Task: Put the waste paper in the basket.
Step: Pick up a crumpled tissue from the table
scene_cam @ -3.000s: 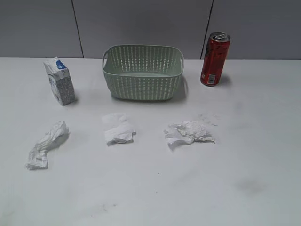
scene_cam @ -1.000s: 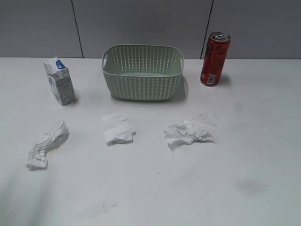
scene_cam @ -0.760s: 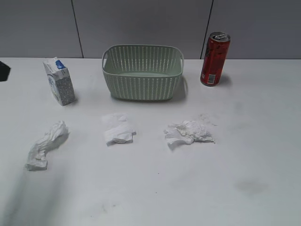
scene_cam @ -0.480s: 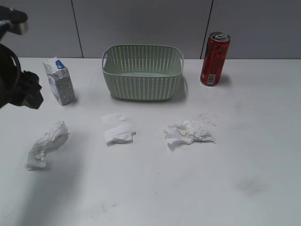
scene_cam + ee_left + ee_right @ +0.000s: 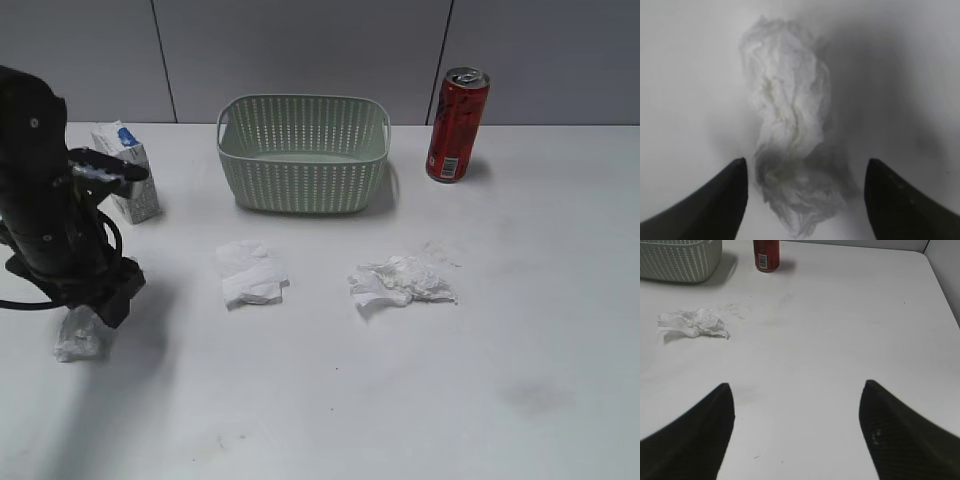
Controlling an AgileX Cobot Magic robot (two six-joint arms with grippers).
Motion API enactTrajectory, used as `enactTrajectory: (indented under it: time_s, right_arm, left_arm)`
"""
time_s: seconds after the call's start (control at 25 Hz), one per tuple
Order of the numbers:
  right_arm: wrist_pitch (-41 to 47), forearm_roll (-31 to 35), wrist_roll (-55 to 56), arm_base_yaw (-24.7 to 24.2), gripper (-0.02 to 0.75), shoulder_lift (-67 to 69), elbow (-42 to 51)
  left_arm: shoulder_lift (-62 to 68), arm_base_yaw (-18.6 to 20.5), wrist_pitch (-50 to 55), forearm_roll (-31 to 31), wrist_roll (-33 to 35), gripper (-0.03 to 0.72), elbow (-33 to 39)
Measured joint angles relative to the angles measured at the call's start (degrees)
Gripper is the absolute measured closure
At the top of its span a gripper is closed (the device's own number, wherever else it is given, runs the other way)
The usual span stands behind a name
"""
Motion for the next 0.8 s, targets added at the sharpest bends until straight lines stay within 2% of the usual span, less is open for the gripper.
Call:
enactTrajectory:
  time_s: [0.28,0.4,0.48,0.68,0.8]
  right_arm:
    - [0.0,0.0,0.0,0.0,0.15,0.0,0.0]
    - [0.0,0.0,0.0,0.0,0.15,0.0,0.0]
    - [0.0,0.0,0.0,0.0,0.15,0.0,0.0]
    - [0.0,0.0,0.0,0.0,0.15,0.0,0.0]
    - [0.0,0.0,0.0,0.0,0.15,0.0,0.0]
  left_arm:
    - [3.62,0.06,-0.02,0.26,0.14,0.141,-0.68]
    - [3.69,0.06,0.03,0.02,0.24,0.189,-0.87]
    - [3.75,0.06,0.03,-0.11,0.24,0.275,-0.94]
    - [3.92,0.12,3.92,0.74,0.28,0.631,-4.75]
    - [3.03,0.12,8.66,0.74,0.25,0.687,-10.8]
